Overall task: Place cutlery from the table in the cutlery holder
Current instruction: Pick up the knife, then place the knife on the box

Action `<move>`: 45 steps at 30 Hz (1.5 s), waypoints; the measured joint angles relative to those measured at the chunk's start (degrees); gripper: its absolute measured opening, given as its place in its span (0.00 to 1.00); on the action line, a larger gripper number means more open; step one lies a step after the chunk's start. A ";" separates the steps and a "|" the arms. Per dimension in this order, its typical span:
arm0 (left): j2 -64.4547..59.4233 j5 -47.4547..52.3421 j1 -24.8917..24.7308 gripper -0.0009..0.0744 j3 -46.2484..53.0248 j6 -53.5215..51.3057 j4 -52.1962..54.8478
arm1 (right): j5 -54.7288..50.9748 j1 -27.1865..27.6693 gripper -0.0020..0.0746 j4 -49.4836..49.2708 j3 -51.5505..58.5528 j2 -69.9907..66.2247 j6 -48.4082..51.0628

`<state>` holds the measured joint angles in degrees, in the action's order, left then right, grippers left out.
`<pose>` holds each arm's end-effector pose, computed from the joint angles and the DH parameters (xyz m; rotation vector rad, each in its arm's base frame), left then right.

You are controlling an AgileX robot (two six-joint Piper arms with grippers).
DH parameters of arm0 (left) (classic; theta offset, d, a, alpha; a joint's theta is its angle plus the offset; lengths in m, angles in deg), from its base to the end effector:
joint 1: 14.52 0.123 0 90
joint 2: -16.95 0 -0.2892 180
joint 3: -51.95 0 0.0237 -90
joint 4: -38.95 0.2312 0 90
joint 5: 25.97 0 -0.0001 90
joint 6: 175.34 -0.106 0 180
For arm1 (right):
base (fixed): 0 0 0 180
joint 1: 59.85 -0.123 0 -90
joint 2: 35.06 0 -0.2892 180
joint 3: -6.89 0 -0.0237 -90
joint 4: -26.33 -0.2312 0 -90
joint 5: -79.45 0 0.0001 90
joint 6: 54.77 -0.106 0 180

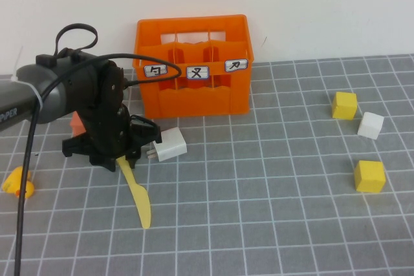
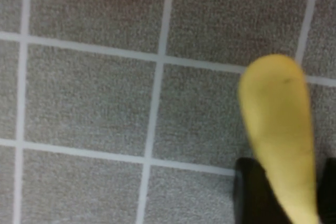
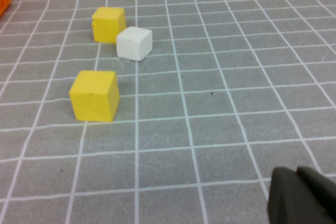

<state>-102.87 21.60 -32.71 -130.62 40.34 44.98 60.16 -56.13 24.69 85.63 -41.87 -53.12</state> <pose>0.3712 -0.1133 0.1872 -0.3496 2.8444 -0.0615 0.0439 -0.0018 0.1716 0.0511 1.8291 -0.0383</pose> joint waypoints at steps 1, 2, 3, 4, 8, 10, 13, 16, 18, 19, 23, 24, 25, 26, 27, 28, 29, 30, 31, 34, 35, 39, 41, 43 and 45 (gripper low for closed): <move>0.00 0.09 0.00 0.33 0.00 -0.20 0.11 | 0.00 0.00 0.02 0.00 0.00 0.00 0.00; 0.00 0.23 0.00 0.29 0.00 -0.59 0.35 | 0.00 0.00 0.02 0.00 0.00 0.00 0.00; 0.00 0.34 0.00 0.24 0.00 -0.82 0.46 | 0.00 0.00 0.02 0.00 0.00 0.00 0.00; 0.00 0.34 0.00 0.21 0.00 -1.06 0.46 | 0.00 0.00 0.02 0.00 0.00 0.00 0.00; 0.00 0.45 0.00 0.20 0.00 -2.50 0.83 | 0.00 0.00 0.02 0.00 0.00 0.00 0.00; 0.00 0.45 0.00 0.20 0.00 -2.53 0.83 | 0.00 0.00 0.02 0.00 0.00 0.00 0.00; 0.00 0.55 0.00 0.20 0.00 -3.18 0.88 | 0.00 0.00 0.02 0.00 0.00 0.00 0.00; 0.12 0.55 0.00 0.20 0.00 -4.60 1.12 | 0.00 0.00 0.02 0.00 0.00 0.00 0.00; 1.03 0.81 0.00 0.20 0.00 -5.59 1.25 | 0.00 0.00 0.02 0.00 0.00 0.00 0.00; 1.59 0.91 0.00 0.20 0.00 -5.75 1.46 | 0.00 0.00 0.02 0.00 0.00 0.00 0.00; 5.91 0.91 0.00 0.20 0.00 -6.21 2.57 | 0.00 0.00 0.02 0.00 0.00 0.00 0.00; 7.15 0.79 0.00 0.20 0.00 -6.21 2.83 | 0.00 0.00 0.02 0.00 0.00 0.00 0.00; 8.39 0.53 0.00 0.20 0.00 -6.30 2.84 | 0.00 0.00 0.02 0.00 0.00 0.00 0.00; 9.40 0.05 0.00 0.20 0.00 -6.30 2.93 | 0.00 0.00 0.02 0.00 0.00 0.00 0.00; 10.67 -0.28 0.00 0.20 0.00 -6.33 3.06 | 0.00 0.00 0.02 0.00 0.00 0.00 0.00; 11.97 -0.79 0.00 0.20 0.00 -6.44 3.14 | 0.00 0.00 0.02 0.00 0.00 0.00 0.00; 13.03 -1.19 0.00 0.20 0.00 -6.43 3.14 | 0.00 0.00 0.02 0.00 0.00 0.00 0.00; 14.36 -1.90 0.00 0.20 0.00 -6.56 3.14 | 0.00 0.00 0.02 0.00 0.00 0.00 0.00; 15.48 -2.72 0.00 0.20 0.00 -6.56 3.14 | 0.00 0.00 0.02 0.00 0.00 0.00 0.00; 19.67 -7.44 0.00 0.20 0.00 -6.64 2.20 | 0.00 0.00 0.02 0.00 0.00 0.00 0.00; 20.97 -9.76 0.00 0.20 0.00 -6.64 1.91 | 0.00 0.00 0.02 0.00 0.00 0.00 0.00; 24.41 -21.55 0.00 0.20 0.00 -8.25 -1.27 | 0.00 0.00 0.02 0.00 0.00 0.00 0.00; 24.88 -27.86 0.00 0.20 0.00 -8.53 -3.07 | 0.00 0.00 0.02 0.00 0.00 0.00 0.00; 24.76 -34.70 -0.20 0.20 0.00 -8.62 -4.57 | 0.00 0.00 0.02 0.00 0.00 0.00 0.00; 24.05 -41.39 -0.72 0.20 0.00 -8.62 -4.96 | 0.00 0.00 0.02 0.00 0.00 0.00 0.00</move>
<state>-78.82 -19.79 -33.44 -130.62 31.72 40.02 60.16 -56.13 24.69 85.63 -41.87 -53.12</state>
